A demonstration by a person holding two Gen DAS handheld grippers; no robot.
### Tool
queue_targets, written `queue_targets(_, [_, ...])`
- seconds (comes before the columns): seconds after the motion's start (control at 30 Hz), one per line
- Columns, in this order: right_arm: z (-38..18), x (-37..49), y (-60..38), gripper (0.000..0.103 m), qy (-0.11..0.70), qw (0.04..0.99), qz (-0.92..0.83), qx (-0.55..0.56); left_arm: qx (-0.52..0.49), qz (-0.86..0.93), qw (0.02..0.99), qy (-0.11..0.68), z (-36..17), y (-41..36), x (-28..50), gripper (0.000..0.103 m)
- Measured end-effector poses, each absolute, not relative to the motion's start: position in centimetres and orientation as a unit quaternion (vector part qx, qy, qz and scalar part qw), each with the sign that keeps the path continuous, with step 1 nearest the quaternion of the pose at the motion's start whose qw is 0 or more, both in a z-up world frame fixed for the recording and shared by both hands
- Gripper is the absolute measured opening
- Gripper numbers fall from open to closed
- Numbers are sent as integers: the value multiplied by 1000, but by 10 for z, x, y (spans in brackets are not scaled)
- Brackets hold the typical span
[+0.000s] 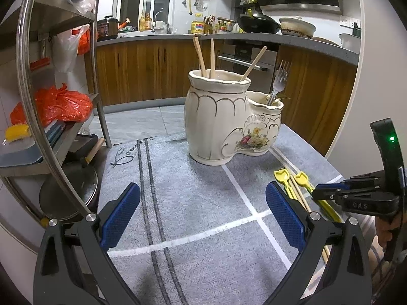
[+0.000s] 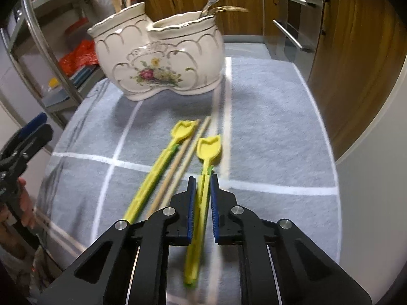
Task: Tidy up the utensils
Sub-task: 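Close right gripper on a yellow-handled spoon while left gripper grasps a wooden chopstick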
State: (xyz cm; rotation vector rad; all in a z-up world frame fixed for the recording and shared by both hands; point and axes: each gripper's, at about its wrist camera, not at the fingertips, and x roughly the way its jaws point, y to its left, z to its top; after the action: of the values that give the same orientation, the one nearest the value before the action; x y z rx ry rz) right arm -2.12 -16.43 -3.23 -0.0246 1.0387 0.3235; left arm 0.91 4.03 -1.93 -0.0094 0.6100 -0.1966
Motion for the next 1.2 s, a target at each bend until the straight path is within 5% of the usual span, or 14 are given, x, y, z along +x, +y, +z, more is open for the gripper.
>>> queue_targets(0.2, [-34,-25,-159,16,473,864,152,-75,17,-110,946,304,-19,21,10,97])
queue_targets(0.8, [-15,-37,-203,11,410,895,174,-11,54,-154,925,343,-31,-47,5,95])
queue_targets(1.2, [-18,-39,-216,11,399,898,185,6,42,-170,904,389,-41,-65,13,36])
